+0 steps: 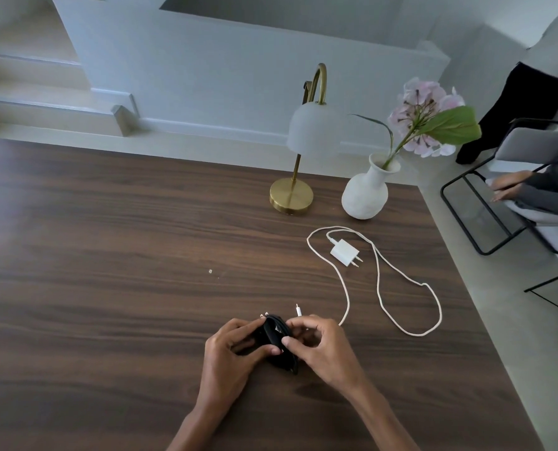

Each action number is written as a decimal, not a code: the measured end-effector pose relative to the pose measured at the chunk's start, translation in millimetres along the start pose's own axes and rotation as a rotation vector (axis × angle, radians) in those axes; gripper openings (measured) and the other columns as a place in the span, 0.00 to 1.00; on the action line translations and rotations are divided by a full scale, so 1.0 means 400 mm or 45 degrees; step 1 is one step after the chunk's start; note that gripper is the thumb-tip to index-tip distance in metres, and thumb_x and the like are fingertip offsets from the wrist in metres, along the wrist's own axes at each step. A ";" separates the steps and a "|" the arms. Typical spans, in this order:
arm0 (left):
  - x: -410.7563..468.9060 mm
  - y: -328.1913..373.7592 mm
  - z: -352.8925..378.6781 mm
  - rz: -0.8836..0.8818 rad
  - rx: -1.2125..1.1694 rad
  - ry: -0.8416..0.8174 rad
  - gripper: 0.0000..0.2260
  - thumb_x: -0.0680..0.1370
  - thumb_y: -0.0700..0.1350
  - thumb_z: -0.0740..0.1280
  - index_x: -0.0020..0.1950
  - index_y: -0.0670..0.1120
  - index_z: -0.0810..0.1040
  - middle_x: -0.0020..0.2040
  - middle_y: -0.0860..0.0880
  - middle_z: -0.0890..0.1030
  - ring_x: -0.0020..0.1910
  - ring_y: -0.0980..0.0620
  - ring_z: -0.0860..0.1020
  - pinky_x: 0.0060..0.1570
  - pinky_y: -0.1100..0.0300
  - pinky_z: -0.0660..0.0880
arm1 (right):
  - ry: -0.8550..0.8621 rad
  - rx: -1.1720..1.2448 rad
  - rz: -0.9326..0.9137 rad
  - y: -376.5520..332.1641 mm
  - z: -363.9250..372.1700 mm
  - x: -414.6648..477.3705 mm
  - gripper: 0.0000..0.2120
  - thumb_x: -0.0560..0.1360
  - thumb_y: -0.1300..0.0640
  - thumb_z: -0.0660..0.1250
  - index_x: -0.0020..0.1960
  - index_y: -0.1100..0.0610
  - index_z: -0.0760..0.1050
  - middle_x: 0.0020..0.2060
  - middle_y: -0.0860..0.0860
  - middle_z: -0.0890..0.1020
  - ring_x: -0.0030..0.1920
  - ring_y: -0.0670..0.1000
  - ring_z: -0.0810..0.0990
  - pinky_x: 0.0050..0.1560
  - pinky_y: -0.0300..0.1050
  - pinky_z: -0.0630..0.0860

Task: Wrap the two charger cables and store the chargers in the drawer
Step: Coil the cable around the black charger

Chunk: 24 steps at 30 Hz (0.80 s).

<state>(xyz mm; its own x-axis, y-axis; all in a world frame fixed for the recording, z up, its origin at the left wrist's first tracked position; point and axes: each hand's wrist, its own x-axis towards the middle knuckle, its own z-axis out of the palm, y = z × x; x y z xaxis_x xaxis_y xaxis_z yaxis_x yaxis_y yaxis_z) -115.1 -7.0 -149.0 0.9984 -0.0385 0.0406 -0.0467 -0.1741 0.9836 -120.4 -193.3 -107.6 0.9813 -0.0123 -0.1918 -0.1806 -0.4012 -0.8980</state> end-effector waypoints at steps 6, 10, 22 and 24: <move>0.000 -0.011 -0.003 -0.061 -0.032 -0.019 0.24 0.60 0.53 0.83 0.55 0.53 0.87 0.44 0.49 0.85 0.44 0.50 0.86 0.50 0.61 0.83 | -0.035 0.067 0.077 -0.002 -0.008 -0.006 0.08 0.72 0.62 0.75 0.51 0.54 0.86 0.41 0.49 0.88 0.42 0.44 0.86 0.46 0.37 0.81; 0.004 -0.010 -0.002 -0.071 -0.029 -0.013 0.24 0.60 0.49 0.83 0.55 0.50 0.87 0.44 0.49 0.85 0.44 0.51 0.87 0.50 0.62 0.83 | 0.034 0.075 0.062 -0.001 0.006 -0.015 0.12 0.73 0.63 0.74 0.53 0.51 0.84 0.42 0.41 0.87 0.42 0.42 0.85 0.45 0.34 0.80; 0.007 -0.005 -0.004 -0.038 0.022 -0.036 0.24 0.62 0.51 0.81 0.57 0.49 0.87 0.43 0.50 0.84 0.43 0.52 0.86 0.48 0.65 0.82 | -0.032 0.057 0.004 -0.004 0.004 -0.013 0.13 0.74 0.65 0.71 0.56 0.52 0.79 0.47 0.51 0.85 0.49 0.46 0.84 0.50 0.35 0.79; 0.007 -0.007 -0.004 -0.043 0.022 -0.040 0.24 0.62 0.51 0.81 0.57 0.49 0.87 0.43 0.49 0.84 0.43 0.51 0.86 0.49 0.63 0.82 | -0.006 0.029 0.030 -0.003 0.005 -0.008 0.11 0.74 0.63 0.72 0.54 0.52 0.80 0.44 0.49 0.86 0.46 0.44 0.84 0.48 0.35 0.79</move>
<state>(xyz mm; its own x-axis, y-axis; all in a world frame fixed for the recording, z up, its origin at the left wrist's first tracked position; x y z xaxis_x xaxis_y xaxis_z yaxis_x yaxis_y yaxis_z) -112.1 -5.2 -151.5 0.9980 -0.0634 0.0018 -0.0140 -0.1929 0.9811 -123.3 -191.1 -106.7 0.9764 -0.0172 -0.2151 -0.2054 -0.3801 -0.9019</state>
